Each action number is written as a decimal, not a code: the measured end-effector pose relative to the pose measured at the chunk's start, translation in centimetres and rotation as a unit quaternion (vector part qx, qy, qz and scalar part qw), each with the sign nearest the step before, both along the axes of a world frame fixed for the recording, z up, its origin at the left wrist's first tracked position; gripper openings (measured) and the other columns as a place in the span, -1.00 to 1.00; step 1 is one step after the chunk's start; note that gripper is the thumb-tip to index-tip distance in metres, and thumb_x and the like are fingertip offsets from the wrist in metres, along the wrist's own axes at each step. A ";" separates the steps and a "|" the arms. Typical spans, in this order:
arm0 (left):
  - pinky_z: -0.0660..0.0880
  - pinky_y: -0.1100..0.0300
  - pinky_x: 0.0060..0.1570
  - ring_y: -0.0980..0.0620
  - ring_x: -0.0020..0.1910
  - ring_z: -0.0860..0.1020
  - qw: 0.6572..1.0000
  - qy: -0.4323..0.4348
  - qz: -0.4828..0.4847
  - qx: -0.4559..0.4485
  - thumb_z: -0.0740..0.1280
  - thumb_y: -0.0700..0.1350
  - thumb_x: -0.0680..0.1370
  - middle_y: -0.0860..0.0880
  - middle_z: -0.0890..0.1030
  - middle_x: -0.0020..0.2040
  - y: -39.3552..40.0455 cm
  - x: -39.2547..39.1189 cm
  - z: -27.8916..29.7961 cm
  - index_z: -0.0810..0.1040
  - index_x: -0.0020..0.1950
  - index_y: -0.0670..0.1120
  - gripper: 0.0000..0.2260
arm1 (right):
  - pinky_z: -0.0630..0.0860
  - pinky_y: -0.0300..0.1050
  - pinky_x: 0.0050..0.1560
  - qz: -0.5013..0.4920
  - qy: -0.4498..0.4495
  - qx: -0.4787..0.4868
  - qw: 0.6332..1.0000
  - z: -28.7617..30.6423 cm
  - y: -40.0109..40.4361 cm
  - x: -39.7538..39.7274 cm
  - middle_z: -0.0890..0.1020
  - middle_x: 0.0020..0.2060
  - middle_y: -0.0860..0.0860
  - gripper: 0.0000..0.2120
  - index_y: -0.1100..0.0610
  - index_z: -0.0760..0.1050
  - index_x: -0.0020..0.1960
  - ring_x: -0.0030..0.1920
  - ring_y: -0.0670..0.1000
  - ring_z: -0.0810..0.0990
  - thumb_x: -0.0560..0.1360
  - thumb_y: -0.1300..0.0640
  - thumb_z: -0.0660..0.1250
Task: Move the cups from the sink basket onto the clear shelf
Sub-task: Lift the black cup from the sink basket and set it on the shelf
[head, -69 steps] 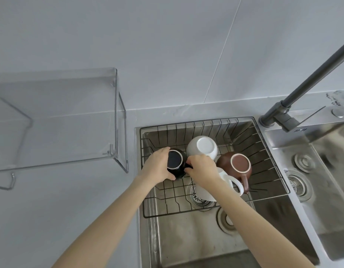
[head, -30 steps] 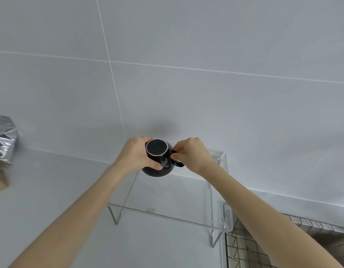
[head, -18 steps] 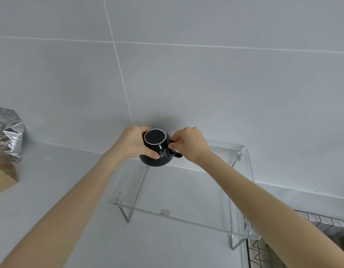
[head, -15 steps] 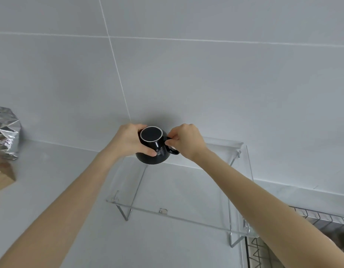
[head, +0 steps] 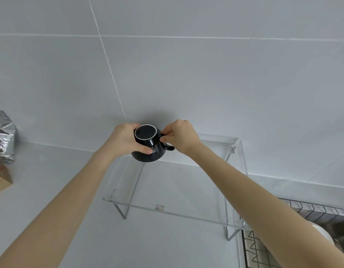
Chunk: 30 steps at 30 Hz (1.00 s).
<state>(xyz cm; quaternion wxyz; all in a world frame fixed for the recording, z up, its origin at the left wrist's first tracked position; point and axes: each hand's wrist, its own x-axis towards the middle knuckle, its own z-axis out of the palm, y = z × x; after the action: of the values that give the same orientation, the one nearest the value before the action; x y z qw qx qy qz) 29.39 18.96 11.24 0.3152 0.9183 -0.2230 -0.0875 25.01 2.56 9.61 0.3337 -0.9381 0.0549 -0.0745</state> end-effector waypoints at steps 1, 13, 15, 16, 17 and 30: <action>0.39 0.38 -0.13 0.02 -0.04 0.56 1.000 0.000 0.001 -0.002 0.58 -0.17 0.16 -0.01 0.65 -0.08 0.0 0.0 0.0 0.59 0.06 -0.04 -0.51 | 0.59 0.12 -0.07 0.000 -0.001 0.001 1.000 -0.1 0.0 0.0 0.69 -0.19 0.27 -0.88 0.24 0.63 -0.15 -0.11 0.25 0.61 0.33 0.22 0.38; 0.12 0.09 0.41 -0.10 0.49 0.10 0.975 -0.159 -0.060 0.144 0.36 -0.11 0.43 -0.18 0.12 0.51 -4.0 -5.4 1.5 0.04 0.46 -0.18 -0.29 | 0.41 -0.18 0.19 -0.002 0.008 0.090 0.996 2.4 -3.8 -7.2 0.54 0.21 0.14 -0.55 0.09 0.30 0.35 0.19 0.06 0.51 0.49 0.13 0.30; 0.06 0.15 0.42 -0.02 0.51 0.06 0.981 -0.140 -0.112 0.078 0.36 -0.06 0.44 -0.11 0.10 0.53 -6.4 -8.9 2.2 0.08 0.47 -0.12 -0.31 | 0.41 -0.26 0.08 -0.040 0.000 0.121 0.992 3.1 -6.3 -11.3 0.57 0.14 0.09 -0.60 0.06 0.35 0.32 0.10 0.00 0.54 0.49 0.15 0.29; 0.08 0.17 0.41 0.00 0.50 0.08 0.980 -0.129 -0.140 0.051 0.36 -0.05 0.43 -0.08 0.14 0.52 -7.6 -10.6 2.3 0.13 0.46 -0.10 -0.33 | 0.41 -0.29 0.04 -0.057 0.006 0.125 0.991 3.3 -7.7 -13.5 0.57 0.10 0.07 -0.62 0.06 0.36 0.30 0.06 -0.02 0.53 0.49 0.15 0.29; 0.10 0.18 0.40 0.01 0.49 0.12 0.979 -0.119 -0.165 0.031 0.36 -0.04 0.43 -0.06 0.18 0.51 -9.0 -12.5 2.3 0.17 0.44 -0.08 -0.36 | 0.41 -0.28 0.02 -0.075 0.013 0.124 0.989 3.3 -9.1 -15.9 0.57 0.06 0.05 -0.64 0.05 0.38 0.28 0.04 -0.03 0.54 0.49 0.16 0.29; 0.35 0.16 0.10 0.04 0.09 0.47 0.928 0.227 -0.296 -0.007 0.42 0.00 0.39 -0.02 0.54 0.07 -20.5 -31.1 -9.2 0.48 0.24 -0.13 -0.54 | 0.43 -0.48 -0.21 -0.246 0.238 0.037 0.939 -5.1 -22.3 -40.3 0.68 -0.11 0.05 -0.87 0.13 0.61 -0.03 -0.10 -0.05 0.60 0.45 0.18 0.33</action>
<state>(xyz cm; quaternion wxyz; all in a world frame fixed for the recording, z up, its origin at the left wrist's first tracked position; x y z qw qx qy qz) -1.70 -1.55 2.06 0.3237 0.7639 -0.4079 -0.3811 -15.31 -19.76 4.47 0.3163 -0.8728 0.3645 0.0731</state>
